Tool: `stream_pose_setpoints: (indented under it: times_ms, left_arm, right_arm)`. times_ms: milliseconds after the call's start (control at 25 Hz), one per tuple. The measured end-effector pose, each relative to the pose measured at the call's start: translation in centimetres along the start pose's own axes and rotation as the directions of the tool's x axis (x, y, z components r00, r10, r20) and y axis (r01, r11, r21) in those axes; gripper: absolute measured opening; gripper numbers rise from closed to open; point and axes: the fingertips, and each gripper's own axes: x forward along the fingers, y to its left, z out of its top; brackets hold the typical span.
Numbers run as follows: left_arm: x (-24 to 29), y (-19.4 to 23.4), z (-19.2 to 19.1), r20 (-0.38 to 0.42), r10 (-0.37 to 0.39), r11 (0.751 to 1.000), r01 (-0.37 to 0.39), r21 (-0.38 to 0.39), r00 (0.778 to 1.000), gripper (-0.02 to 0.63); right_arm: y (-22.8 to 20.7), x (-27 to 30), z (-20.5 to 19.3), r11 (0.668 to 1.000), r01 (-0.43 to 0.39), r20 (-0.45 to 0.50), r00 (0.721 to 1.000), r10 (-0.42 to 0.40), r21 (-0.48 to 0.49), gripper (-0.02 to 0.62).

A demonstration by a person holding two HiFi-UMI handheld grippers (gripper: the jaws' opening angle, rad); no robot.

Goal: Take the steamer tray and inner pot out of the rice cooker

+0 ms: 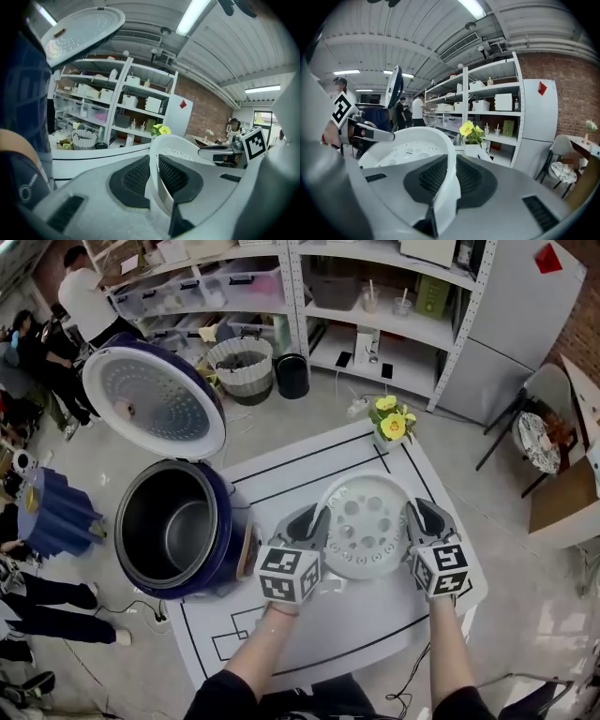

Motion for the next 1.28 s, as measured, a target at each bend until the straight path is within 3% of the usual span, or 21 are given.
stream_pose_setpoints:
  times_ms: [440,840,1040,1280]
  left_arm:
    - [4.7,3.0,-3.5,-0.125,0.037,0.997,-0.045,-0.061,0.991,0.052]
    - [6.4,3.6,-4.9,-0.211,0.048,0.999,-0.051,-0.009,0.976,0.055]
    - [6.6,3.8,-5.3,-0.217,0.050,0.999,-0.052,-0.003,0.975,0.061]
    - [6.2,4.2,-4.5,-0.148,0.046,0.999,-0.047,-0.003,0.988,0.087]
  right_arm:
    - [-1.7,5.6,-3.7,0.999,-0.020,-0.137,0.990,0.016,-0.025,0.054]
    - [-2.2,7.0,-4.6,0.998,-0.032,-0.178,0.984,0.021,-0.060,0.059]
    - [-2.2,7.5,-5.0,0.996,-0.021,-0.191,0.982,0.005,-0.084,0.061]
    - [-2.3,7.4,-5.2,0.994,0.012,-0.173,0.984,-0.031,-0.111,0.093]
